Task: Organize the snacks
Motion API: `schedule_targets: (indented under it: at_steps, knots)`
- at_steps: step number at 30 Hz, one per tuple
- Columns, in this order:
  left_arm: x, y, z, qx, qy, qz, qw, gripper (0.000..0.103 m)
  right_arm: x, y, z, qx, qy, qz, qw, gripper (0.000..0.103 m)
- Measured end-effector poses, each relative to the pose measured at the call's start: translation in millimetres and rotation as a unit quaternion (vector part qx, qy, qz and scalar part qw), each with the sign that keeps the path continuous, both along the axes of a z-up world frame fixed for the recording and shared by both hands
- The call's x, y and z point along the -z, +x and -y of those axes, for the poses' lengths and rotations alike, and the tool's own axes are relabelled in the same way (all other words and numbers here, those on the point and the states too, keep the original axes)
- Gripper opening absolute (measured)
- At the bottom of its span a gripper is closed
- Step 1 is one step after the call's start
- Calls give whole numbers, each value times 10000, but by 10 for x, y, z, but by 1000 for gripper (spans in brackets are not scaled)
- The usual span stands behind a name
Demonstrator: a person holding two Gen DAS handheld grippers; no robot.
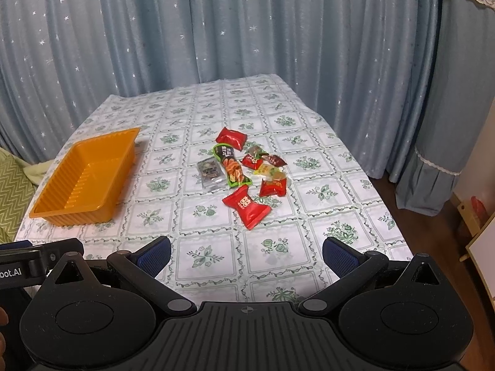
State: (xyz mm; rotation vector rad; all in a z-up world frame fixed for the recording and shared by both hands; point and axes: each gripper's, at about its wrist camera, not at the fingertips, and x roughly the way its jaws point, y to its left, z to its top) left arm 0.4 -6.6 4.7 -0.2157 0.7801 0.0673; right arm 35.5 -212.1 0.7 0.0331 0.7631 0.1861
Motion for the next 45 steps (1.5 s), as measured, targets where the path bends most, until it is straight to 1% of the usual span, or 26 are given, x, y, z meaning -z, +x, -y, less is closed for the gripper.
schedule_targets:
  at_steps: [45]
  knots:
    - [9, -38, 5, 17, -68, -1, 10000, 103, -4, -3, 7, 2, 6, -3, 10000, 103]
